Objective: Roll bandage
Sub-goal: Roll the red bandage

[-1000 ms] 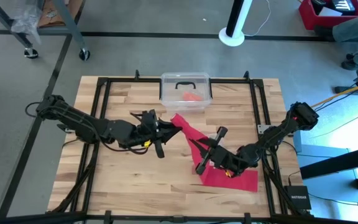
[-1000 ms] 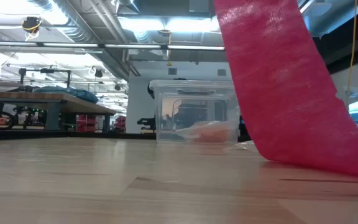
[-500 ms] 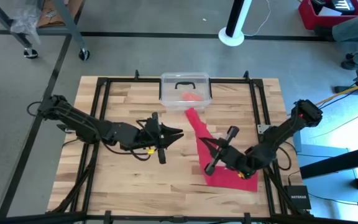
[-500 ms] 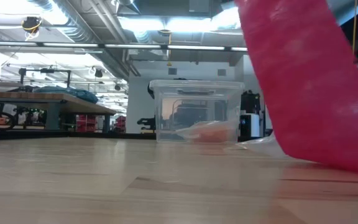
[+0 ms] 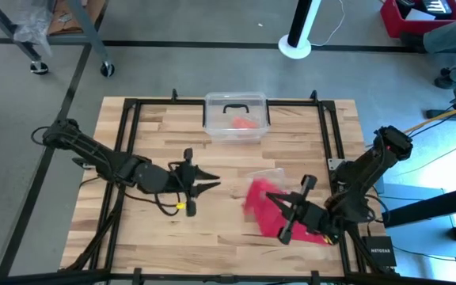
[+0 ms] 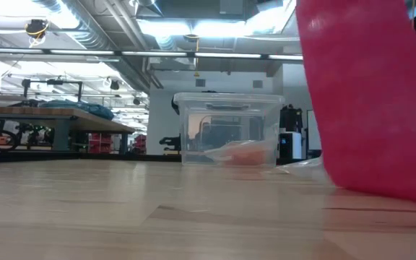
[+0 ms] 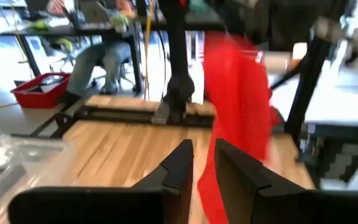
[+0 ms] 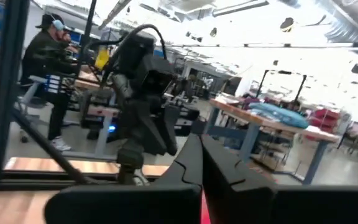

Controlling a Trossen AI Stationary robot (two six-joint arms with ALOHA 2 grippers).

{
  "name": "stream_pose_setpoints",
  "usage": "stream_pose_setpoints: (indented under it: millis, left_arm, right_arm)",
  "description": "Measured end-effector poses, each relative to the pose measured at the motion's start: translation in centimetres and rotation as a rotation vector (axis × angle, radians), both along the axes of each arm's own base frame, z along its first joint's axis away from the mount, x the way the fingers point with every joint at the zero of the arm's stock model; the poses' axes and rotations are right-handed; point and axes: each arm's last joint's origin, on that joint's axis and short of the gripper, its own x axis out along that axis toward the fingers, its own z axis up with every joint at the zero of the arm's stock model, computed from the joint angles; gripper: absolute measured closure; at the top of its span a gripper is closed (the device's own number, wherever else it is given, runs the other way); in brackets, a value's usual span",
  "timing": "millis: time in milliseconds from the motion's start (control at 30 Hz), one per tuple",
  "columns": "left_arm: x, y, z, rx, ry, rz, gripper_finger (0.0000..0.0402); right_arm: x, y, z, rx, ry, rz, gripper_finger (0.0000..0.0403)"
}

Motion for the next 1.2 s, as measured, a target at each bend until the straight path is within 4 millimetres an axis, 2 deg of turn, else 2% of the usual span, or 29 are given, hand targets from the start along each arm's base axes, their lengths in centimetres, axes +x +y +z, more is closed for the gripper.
stream_pose_setpoints:
  millis: [133, 333, 433, 533, 767, 1000, 1200]
  left_arm:
    - [-0.5, -0.4, -0.8, 0.034, 0.088, -0.014, 0.0343]
    - [-0.7, -0.3, -2.9, -0.01, 0.238, 0.053, 0.0343]
    - [-0.6, -0.5, -3.7, -0.018, 0.277, 0.077, 0.0343]
    - [-0.3, -0.6, -4.5, -0.024, 0.316, 0.089, 0.0343]
    - [0.6, -1.1, -6.9, -0.063, 0.415, 0.143, 0.0343]
    - [1.7, -1.7, -9.9, -0.117, 0.516, 0.191, 0.0343]
    - [3.4, -2.2, -13.4, -0.166, 0.649, 0.179, 0.0343]
  right_arm:
    - [-0.4, 0.6, -0.6, 0.022, 0.041, 0.003, 0.0402]
    - [0.7, 0.3, -3.6, 0.052, 0.184, -0.135, 0.0396]
    - [0.8, 0.2, -4.7, 0.087, 0.202, -0.12, 0.0378]
    - [1.2, 0.0, -5.8, 0.13, 0.239, -0.03, 0.0355]
    - [3.1, -2.5, -8.7, 0.322, 0.469, 0.145, 0.0286]
    - [3.8, -5.2, -10.5, 0.386, 0.667, 0.104, 0.0243]
    - [3.9, -6.1, -10.9, 0.367, 0.713, 0.065, 0.0233]
